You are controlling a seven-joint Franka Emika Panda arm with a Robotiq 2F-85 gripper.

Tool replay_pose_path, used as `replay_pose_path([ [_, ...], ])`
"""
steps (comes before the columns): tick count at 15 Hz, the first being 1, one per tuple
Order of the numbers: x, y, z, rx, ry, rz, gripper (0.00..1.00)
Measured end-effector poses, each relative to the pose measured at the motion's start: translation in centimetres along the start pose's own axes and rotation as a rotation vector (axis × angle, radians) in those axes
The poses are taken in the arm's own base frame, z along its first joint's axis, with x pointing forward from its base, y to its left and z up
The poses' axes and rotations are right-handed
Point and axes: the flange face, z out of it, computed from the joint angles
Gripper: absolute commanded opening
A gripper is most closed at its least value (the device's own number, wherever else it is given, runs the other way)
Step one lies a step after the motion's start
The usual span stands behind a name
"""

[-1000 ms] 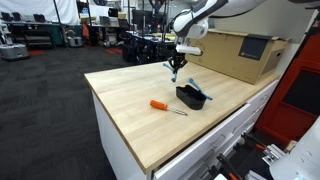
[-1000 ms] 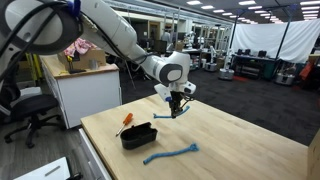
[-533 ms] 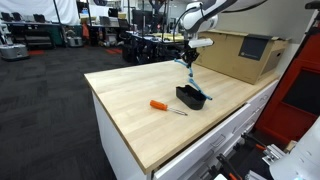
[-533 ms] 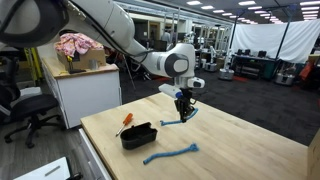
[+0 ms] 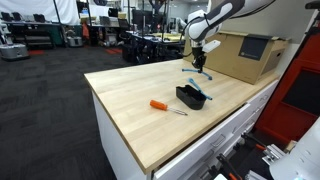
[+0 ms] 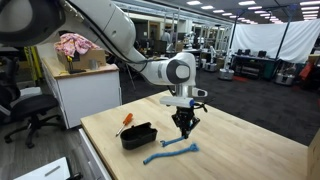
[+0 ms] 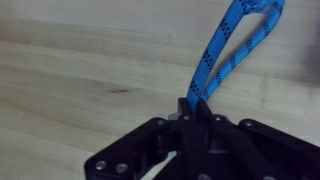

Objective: Put the blue objects together

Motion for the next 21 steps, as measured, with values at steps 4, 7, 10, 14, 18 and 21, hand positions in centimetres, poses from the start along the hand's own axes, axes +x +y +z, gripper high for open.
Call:
replay_pose_path([
  [4, -1.0, 0.6, 2.4, -0.026, -0.032, -0.208, 0.03],
  [7, -1.2, -0.4, 3.7, -0.041, -0.028, -0.346, 0.03],
  [10, -1.3, -1.1, 4.5, -0.046, -0.033, -0.435, 0.09],
  [14, -1.7, -1.1, 5.9, -0.029, -0.061, -0.475, 0.49],
  [18, -2.6, -0.9, 7.3, -0.008, -0.091, -0.477, 0.77],
  [21, -2.9, -0.7, 7.6, 0.003, -0.102, -0.470, 0.97],
])
